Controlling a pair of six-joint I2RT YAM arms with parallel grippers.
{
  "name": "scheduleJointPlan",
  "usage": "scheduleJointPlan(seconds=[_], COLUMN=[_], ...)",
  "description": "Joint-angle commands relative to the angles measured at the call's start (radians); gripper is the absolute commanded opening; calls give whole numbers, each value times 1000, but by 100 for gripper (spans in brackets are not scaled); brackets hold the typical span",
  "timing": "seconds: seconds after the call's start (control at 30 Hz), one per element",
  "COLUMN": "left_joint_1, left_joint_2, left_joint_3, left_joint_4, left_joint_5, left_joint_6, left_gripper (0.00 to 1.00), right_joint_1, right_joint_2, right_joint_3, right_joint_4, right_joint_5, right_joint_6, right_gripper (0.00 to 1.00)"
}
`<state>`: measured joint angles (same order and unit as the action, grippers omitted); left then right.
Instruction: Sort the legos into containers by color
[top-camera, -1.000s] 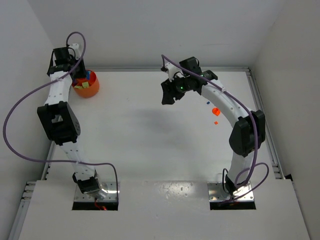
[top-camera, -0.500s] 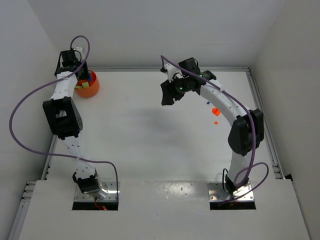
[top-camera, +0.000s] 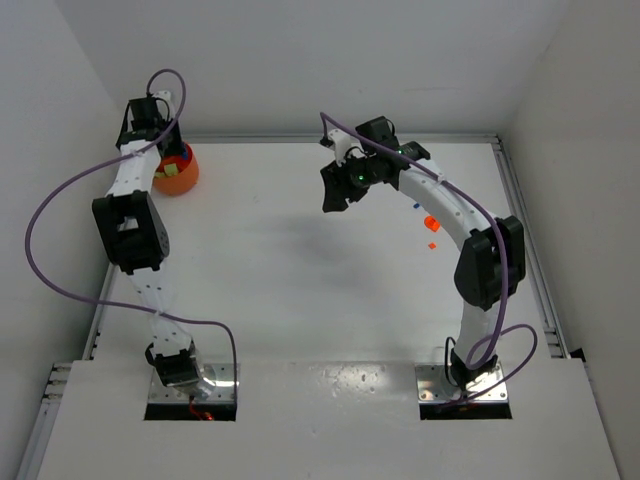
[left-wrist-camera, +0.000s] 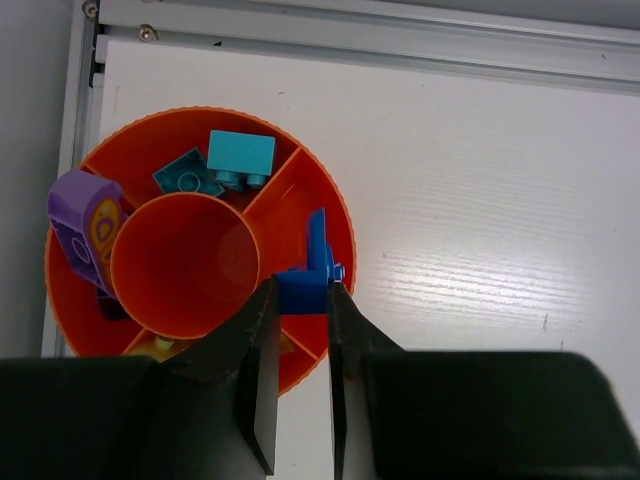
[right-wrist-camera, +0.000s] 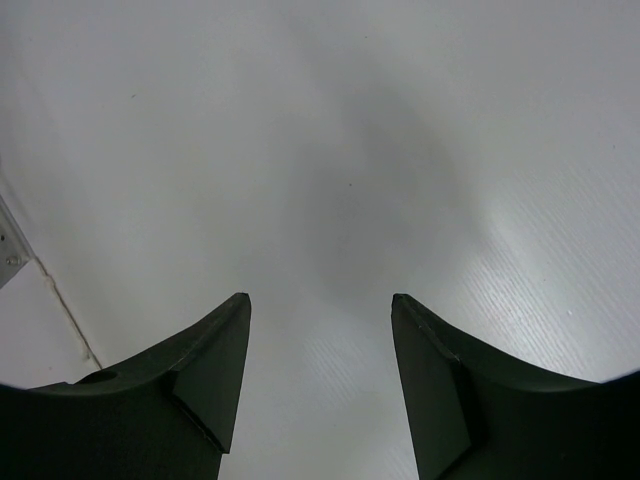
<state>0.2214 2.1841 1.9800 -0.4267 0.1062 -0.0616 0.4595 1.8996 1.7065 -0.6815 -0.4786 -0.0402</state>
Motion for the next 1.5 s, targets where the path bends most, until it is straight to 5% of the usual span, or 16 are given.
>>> scheduleJointPlan(seconds=[0.0, 0.1, 0.37, 0.63, 0.8, 0.93, 1.07, 1.13, 1.23, 1.47], left_joint_1=[-11, -11, -11, 9, -79, -174, -221, -231, -240, -240], left_joint_2=[5, 5, -17, -199, -397, -544, -636, -656, -678, -687], left_joint_3=[42, 42, 42, 52, -82, -214, -332, -383, -405, -414], left_joint_4=[25, 25, 25, 25, 2, -30, -41, -41, -41, -41], left_joint_5=[-31, -40, -40, 191, 389, 373, 372, 372, 363, 354], left_joint_6=[-10, -10, -10, -70, 22, 71, 91, 91, 100, 100], left_gripper=[16, 20, 65, 67, 67, 67, 68, 68, 69, 69], right_joint_1=[-5, -5, -5, -107, -231, -312, -361, -372, -372, -381], right_joint_2=[9, 9, 0, -66, -53, -24, 82, 139, 272, 490], right_joint_3=[21, 21, 12, -71, -81, -59, 45, 132, 277, 435], right_joint_4=[20, 20, 29, 96, 42, 7, -15, -15, -15, 17], right_joint_5=[-8, -8, 21, 146, 234, 319, 374, 374, 374, 383], right_joint_6=[10, 10, 10, 91, 45, -19, -38, -27, -14, -21], right_gripper=[59, 59, 60, 54, 53, 55, 73, 99, 99, 75])
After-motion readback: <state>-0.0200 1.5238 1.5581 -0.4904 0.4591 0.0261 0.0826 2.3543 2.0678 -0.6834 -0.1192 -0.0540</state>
